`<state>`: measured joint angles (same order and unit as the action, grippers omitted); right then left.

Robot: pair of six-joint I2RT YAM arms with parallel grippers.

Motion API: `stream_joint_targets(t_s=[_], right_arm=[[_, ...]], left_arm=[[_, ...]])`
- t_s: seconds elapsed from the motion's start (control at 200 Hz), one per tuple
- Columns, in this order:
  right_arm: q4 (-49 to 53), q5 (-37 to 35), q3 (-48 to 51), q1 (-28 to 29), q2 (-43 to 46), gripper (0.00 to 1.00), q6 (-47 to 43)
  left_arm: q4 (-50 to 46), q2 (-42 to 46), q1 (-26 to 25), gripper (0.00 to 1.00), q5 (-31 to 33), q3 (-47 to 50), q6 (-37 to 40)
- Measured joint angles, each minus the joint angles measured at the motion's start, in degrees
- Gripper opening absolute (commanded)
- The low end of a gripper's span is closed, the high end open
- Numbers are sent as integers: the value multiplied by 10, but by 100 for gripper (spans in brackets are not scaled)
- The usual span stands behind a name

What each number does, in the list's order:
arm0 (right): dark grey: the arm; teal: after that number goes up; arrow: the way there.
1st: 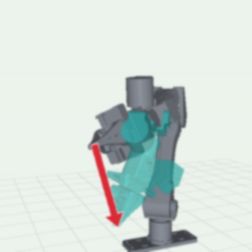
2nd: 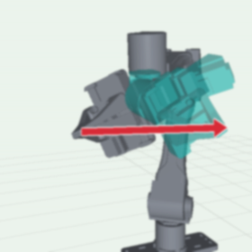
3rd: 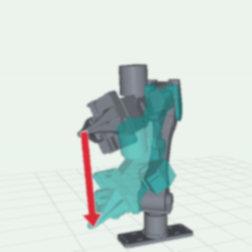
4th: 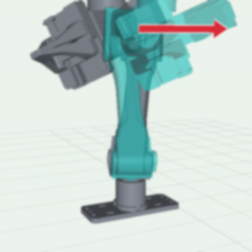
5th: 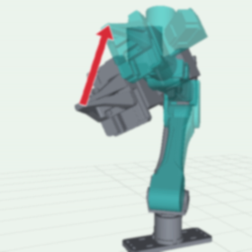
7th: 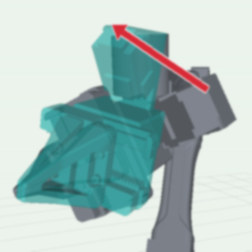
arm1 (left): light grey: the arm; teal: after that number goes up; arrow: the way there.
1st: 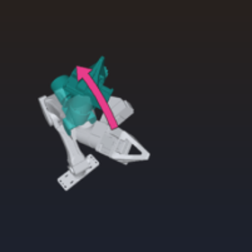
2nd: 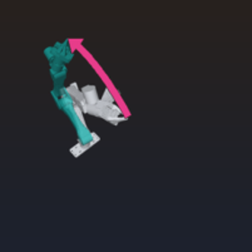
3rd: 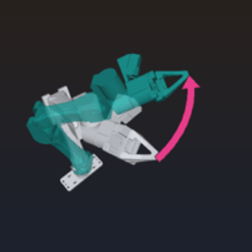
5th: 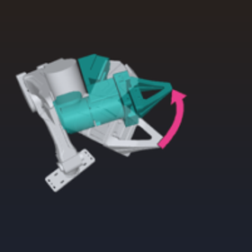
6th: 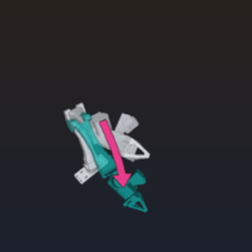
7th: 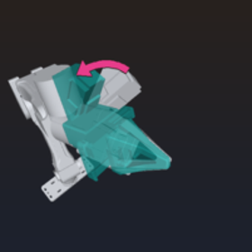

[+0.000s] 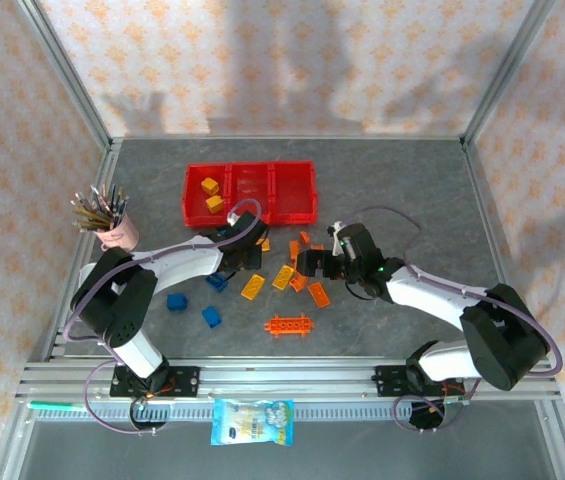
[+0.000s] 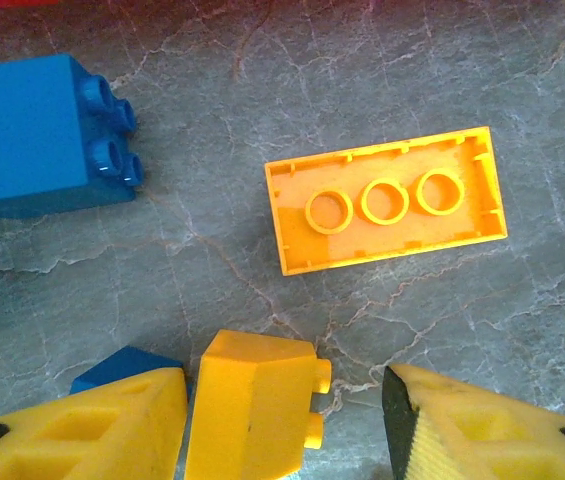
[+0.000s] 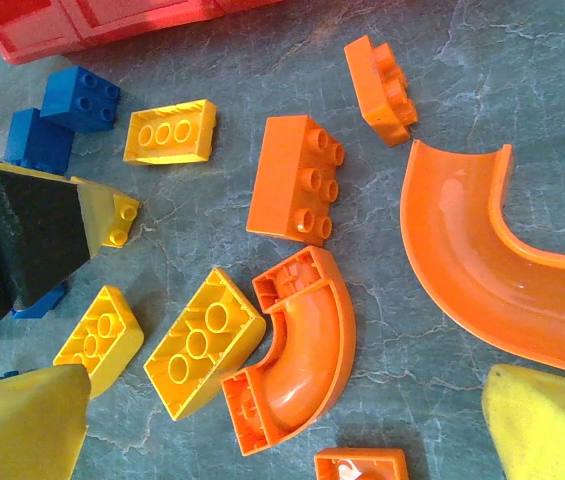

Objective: Sort the legos into containers by color
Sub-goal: Pick up the lego from the center of the table.

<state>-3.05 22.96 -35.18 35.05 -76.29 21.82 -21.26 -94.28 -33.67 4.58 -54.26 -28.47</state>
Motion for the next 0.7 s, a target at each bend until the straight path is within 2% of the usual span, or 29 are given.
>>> stream_joint_targets(t_s=[0.275,0.696], right_arm=[[0,0,0,0,0,100,0],[0,0,0,0,0,100,0]], left_arm=[[0,0,-2,40,-6,0,-1],[5,-13,-5,40,-22,2,0]])
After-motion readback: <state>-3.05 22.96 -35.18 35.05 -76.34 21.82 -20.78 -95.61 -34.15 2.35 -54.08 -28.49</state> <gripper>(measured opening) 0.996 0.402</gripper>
